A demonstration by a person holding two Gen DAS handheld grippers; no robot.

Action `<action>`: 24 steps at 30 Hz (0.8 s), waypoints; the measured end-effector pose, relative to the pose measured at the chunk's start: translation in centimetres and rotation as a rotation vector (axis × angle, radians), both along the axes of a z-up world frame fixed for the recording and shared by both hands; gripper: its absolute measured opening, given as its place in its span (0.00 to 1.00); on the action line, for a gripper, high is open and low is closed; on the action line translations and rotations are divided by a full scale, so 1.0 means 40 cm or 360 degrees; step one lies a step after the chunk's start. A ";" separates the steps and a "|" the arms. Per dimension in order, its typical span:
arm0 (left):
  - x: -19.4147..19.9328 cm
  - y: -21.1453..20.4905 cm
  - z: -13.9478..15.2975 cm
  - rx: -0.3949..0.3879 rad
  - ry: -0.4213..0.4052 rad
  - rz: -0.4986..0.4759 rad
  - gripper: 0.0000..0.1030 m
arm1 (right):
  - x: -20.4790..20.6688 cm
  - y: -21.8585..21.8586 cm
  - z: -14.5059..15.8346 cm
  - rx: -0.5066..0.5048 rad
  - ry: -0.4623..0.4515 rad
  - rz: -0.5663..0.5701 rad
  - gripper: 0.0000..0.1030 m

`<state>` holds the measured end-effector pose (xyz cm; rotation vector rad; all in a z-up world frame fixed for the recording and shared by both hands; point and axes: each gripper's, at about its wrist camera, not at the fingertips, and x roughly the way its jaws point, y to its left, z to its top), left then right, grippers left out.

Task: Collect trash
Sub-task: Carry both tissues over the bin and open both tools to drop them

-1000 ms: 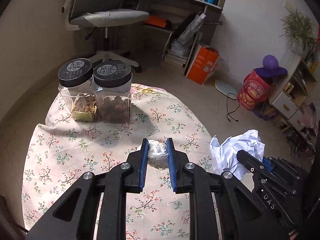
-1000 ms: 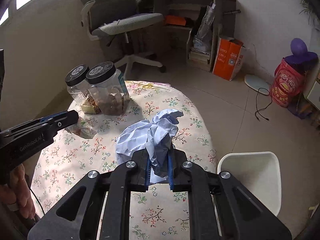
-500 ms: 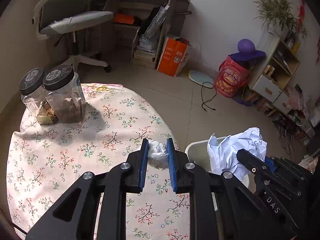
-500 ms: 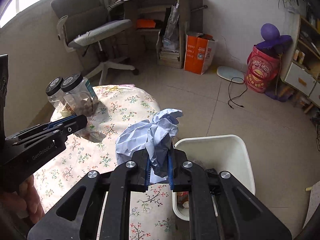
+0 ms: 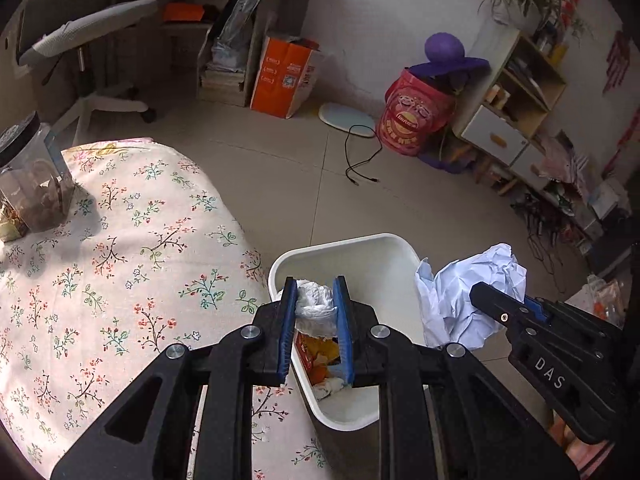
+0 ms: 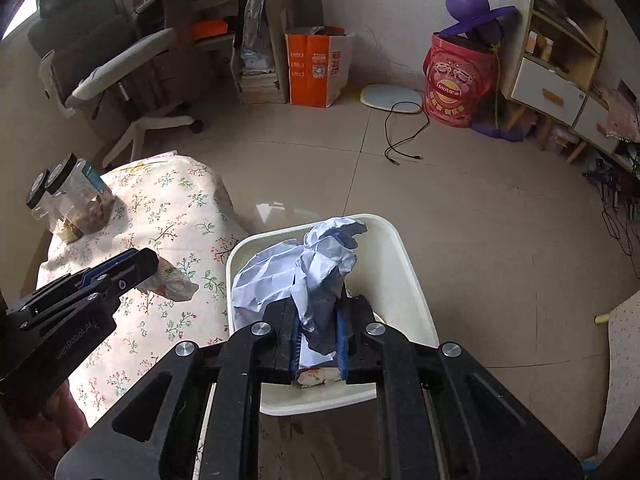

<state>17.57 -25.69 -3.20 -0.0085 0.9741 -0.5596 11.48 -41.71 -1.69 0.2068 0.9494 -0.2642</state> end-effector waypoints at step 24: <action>0.012 -0.096 -0.159 0.0008 0.0158 -0.0105 0.20 | 0.036 -0.040 -0.075 -0.0081 0.0165 -0.0049 0.13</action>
